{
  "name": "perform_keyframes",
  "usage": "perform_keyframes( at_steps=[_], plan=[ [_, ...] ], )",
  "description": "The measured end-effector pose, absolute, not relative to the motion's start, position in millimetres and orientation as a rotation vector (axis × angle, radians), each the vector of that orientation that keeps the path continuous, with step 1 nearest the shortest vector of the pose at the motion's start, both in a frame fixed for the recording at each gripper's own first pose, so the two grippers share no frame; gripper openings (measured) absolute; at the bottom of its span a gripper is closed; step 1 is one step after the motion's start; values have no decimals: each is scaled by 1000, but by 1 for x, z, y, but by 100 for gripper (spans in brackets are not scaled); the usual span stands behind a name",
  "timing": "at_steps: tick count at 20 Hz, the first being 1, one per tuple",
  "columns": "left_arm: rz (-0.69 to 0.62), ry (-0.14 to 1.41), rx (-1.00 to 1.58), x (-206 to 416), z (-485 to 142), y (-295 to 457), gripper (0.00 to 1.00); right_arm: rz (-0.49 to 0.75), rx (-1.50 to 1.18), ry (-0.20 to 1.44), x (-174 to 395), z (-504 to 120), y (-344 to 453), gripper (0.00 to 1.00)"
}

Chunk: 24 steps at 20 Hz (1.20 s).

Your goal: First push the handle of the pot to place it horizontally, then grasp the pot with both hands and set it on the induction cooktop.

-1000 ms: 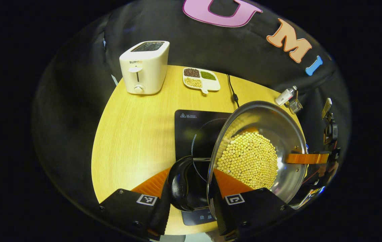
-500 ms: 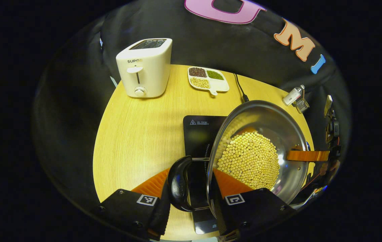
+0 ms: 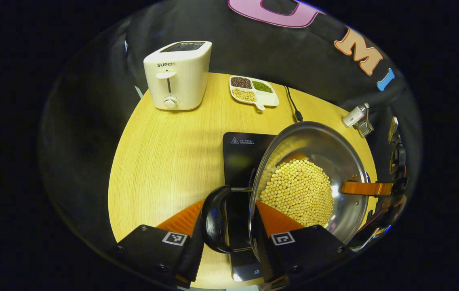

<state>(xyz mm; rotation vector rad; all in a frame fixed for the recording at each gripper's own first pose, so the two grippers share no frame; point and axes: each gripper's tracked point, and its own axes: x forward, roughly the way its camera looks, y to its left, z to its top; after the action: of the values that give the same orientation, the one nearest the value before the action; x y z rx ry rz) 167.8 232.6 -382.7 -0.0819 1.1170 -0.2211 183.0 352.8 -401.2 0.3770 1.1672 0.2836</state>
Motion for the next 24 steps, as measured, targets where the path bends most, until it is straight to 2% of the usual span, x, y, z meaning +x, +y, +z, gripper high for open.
perform_keyframes(
  at_steps=[2,3,4,6,7,9,12,13,14,15,16,17,18,19,21,22,23,24],
  plan=[
    [-212,1121,-85,166,-383,233,59,291,377,1169,183,-403,354,55],
    [-201,1121,-88,166,-382,233,62,303,385,1168,184,-399,356,57],
    [-189,1116,-87,167,-382,233,63,308,390,1159,182,-394,354,51],
    [-137,1092,-46,166,-377,240,65,304,387,1119,184,-383,346,84],
    [-103,1069,7,166,-371,249,76,292,382,1099,186,-381,339,100],
    [-61,1000,97,169,-350,256,100,262,380,1052,189,-363,319,100],
    [-47,911,207,171,-318,249,100,224,396,984,183,-337,290,100],
    [-52,892,222,168,-309,242,100,213,401,958,180,-327,279,94],
    [-67,877,221,166,-300,230,100,201,404,930,177,-316,268,100],
    [-83,874,218,161,-295,217,100,193,406,903,173,-306,257,100],
    [-97,877,215,156,-292,205,100,187,411,872,167,-294,246,94],
    [-111,873,204,153,-288,188,99,182,414,841,161,-282,234,100],
    [-125,861,190,149,-281,172,99,175,410,810,156,-271,220,94],
    [-139,850,181,145,-275,156,99,168,399,778,148,-260,205,93],
    [-153,807,166,137,-261,124,99,162,364,715,139,-240,174,93],
    [-156,780,159,132,-249,106,99,161,352,681,134,-228,158,100],
    [-157,750,153,129,-242,86,99,165,347,644,129,-213,143,93],
    [-156,718,145,124,-230,68,99,173,341,604,127,-197,128,93]
  ],
)
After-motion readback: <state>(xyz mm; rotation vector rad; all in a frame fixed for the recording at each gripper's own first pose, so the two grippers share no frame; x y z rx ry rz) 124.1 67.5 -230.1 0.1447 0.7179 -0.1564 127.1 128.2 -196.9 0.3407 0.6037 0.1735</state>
